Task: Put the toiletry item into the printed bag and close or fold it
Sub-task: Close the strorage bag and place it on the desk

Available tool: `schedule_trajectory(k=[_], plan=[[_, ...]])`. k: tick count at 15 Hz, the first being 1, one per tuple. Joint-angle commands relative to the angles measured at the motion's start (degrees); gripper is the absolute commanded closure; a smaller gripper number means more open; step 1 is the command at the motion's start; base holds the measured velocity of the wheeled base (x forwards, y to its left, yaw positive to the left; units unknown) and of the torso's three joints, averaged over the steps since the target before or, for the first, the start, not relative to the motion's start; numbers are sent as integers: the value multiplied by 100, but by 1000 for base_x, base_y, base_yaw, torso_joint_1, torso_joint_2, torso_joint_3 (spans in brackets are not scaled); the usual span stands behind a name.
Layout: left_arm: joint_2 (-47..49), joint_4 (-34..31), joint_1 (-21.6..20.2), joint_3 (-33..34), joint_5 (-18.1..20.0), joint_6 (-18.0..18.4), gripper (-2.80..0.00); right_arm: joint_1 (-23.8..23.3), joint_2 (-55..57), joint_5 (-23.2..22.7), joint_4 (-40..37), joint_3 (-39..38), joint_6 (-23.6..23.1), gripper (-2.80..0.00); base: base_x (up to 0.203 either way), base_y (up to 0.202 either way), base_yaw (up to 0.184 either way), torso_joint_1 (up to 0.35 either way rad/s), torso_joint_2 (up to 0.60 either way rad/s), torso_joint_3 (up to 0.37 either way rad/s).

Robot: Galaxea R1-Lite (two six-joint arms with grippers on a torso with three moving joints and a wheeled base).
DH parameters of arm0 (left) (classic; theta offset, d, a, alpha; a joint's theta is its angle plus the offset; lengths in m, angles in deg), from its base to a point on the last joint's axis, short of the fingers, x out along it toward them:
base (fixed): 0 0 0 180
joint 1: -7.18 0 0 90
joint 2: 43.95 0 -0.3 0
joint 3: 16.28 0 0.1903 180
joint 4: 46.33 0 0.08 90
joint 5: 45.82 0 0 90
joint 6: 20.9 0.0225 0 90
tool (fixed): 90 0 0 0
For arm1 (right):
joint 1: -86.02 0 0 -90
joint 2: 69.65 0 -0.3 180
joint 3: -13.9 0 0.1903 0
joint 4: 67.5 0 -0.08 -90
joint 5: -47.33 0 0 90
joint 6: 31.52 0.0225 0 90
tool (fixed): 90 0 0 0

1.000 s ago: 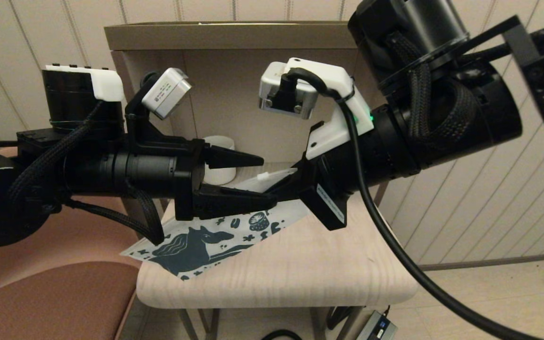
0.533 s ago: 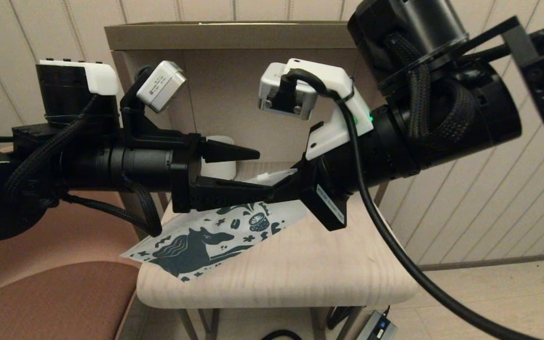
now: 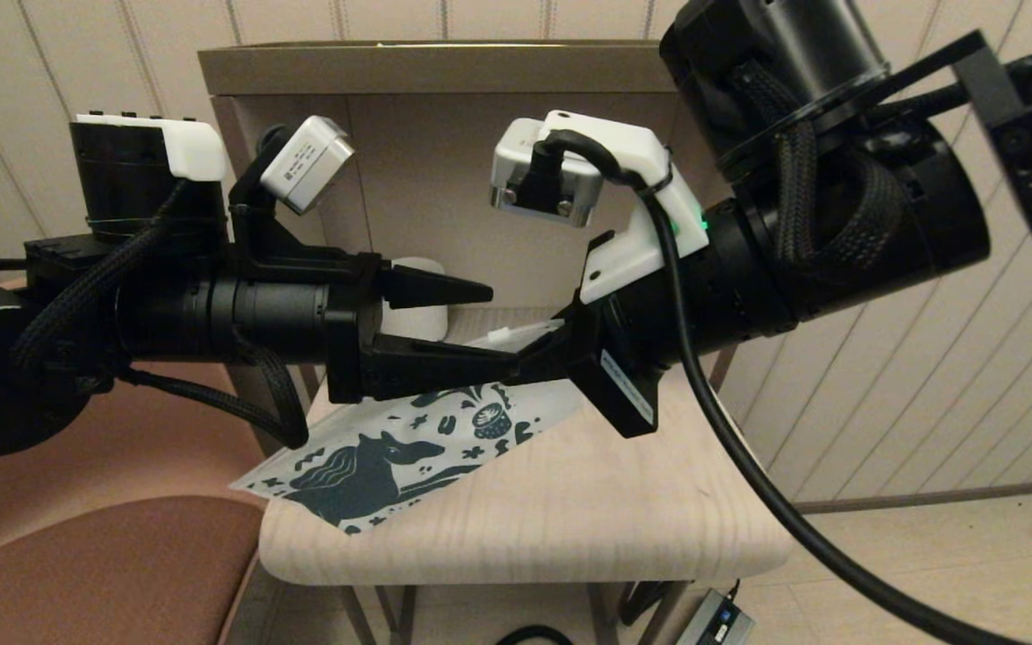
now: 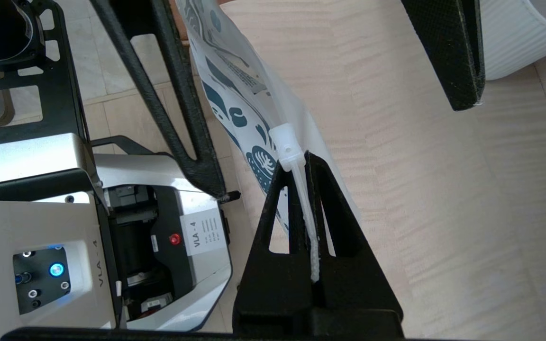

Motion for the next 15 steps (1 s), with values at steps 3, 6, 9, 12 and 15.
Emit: schedule_trajectory(k=[3, 6, 9, 12, 15], plan=[[16, 16, -1, 0, 32, 3, 0, 11, 7, -10, -11, 6, -15, 0, 0, 0, 0, 0, 0, 0], [8, 8, -1, 34, 49, -6, 0, 27, 2, -10, -11, 15, -19, 0, 0, 0, 0, 0, 0, 0], [16, 16, -1, 35, 64, -6, 0, 37, 7, -10, -11, 6, -15, 0, 0, 0, 0, 0, 0, 0], [34, 16, -1, 26, 84, -6, 0, 37, 14, -10, -3, 15, -24, 0, 0, 0, 0, 0, 0, 0], [34, 16, -1, 26, 84, -6, 0, 44, 43, -10, -8, 12, -24, 0, 0, 0, 0, 0, 0, 0]])
